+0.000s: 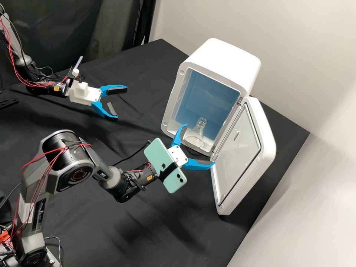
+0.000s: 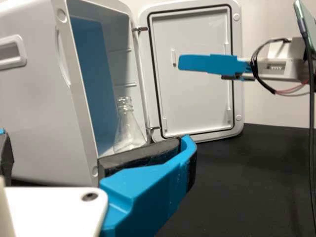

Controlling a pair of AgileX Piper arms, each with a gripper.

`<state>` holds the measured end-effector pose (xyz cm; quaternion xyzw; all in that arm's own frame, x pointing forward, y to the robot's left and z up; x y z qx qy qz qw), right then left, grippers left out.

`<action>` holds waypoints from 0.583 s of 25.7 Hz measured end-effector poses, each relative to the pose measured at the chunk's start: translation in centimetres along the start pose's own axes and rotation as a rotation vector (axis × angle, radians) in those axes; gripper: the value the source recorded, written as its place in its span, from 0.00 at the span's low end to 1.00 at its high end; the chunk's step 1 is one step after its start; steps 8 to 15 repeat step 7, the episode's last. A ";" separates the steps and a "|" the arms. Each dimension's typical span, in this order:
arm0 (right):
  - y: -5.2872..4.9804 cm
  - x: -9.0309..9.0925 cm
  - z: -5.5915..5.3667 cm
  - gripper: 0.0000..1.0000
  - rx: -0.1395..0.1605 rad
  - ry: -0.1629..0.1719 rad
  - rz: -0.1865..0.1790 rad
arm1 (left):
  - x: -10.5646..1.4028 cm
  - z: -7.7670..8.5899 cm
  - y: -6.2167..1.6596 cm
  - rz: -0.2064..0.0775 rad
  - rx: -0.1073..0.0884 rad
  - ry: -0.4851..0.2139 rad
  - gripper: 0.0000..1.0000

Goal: Place the flask in the incubator

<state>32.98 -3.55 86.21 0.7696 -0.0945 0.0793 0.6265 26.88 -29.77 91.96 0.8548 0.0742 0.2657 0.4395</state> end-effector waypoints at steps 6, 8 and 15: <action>0.0 -0.1 0.0 1.00 0.000 0.004 0.003 | -0.5 0.6 -0.42 -0.017 -0.037 -0.019 1.00; 0.0 -0.1 0.0 1.00 0.000 0.004 0.003 | -0.6 0.8 -0.36 -0.016 -0.047 -0.027 1.00; 0.0 -0.1 0.0 1.00 0.000 0.004 0.003 | -0.6 0.8 -0.36 -0.016 -0.047 -0.027 1.00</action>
